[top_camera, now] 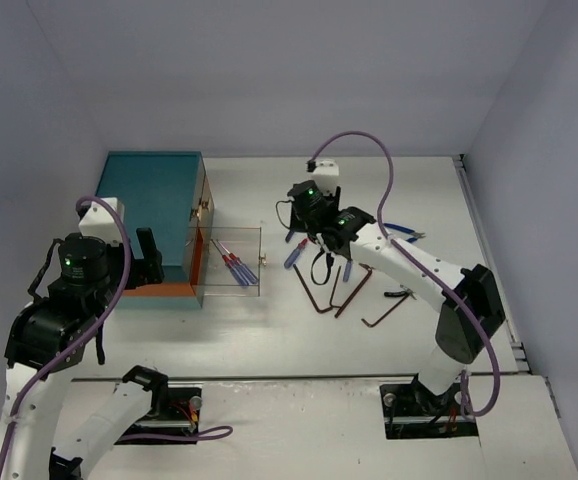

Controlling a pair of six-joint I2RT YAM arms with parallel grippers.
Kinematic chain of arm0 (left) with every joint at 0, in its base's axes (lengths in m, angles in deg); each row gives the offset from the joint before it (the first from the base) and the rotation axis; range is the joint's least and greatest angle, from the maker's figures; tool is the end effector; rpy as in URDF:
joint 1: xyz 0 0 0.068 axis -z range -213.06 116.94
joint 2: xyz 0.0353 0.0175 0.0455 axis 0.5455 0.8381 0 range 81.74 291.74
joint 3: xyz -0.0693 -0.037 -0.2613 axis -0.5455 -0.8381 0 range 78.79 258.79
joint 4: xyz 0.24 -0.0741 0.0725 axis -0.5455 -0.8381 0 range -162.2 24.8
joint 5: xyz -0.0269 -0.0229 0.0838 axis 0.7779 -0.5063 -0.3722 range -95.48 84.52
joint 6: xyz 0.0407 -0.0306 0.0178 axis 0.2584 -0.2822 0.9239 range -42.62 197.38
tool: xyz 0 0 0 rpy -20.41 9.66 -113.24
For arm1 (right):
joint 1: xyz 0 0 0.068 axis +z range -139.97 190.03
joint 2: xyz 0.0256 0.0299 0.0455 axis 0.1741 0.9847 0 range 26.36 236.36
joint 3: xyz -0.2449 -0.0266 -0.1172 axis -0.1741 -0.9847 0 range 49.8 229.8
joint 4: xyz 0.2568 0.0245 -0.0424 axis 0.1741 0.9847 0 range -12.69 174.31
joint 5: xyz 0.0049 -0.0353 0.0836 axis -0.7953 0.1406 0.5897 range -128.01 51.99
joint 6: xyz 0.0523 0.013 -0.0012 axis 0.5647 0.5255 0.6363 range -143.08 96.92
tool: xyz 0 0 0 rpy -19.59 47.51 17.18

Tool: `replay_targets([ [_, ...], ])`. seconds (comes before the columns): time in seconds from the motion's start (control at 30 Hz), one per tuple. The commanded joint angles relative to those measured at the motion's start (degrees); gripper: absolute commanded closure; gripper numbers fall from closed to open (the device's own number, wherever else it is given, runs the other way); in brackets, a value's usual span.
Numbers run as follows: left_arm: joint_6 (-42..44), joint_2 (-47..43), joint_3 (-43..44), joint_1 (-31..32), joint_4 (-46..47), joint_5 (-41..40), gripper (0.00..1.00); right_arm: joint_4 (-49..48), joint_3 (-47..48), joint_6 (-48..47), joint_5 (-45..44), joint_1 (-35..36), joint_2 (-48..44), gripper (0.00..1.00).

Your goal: Sort the tools into containers

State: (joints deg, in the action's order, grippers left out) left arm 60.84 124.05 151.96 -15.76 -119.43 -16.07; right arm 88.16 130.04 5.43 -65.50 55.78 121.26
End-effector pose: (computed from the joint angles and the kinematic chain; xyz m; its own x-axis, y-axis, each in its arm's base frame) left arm 0.1016 -0.0248 0.4251 -0.4004 -0.1684 -0.9007 0.0181 0.9813 -0.1915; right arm 0.2839 0.2679 0.3270 -0.4286 0.1666 -0.8880 -0.1596 0.9534 0.2560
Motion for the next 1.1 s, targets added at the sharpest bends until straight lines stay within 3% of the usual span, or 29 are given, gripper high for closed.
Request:
replay_targets([
  [0.0,-0.4,0.7,0.7,0.4,1.8,0.0,0.19,-0.7,-2.2,9.9,-3.8,-3.4,2.0,0.51],
  [0.37,-0.3,0.2,-0.1,0.3,1.8,0.1,0.19,-0.7,3.7,15.2,-0.2,-4.8,16.3,0.53],
  [0.7,0.2,-0.1,-0.6,0.3,1.6,-0.2,0.19,-0.7,5.2,18.7,1.3,-4.8,23.3,0.59],
  [0.93,0.3,0.0,-0.9,0.4,1.6,-0.2,0.19,-0.7,5.0,19.7,2.0,-4.9,25.4,0.66],
  [1.07,0.4,0.0,-0.7,0.4,1.6,-0.3,0.19,-0.7,4.3,20.1,2.2,-5.1,25.1,0.77],
])
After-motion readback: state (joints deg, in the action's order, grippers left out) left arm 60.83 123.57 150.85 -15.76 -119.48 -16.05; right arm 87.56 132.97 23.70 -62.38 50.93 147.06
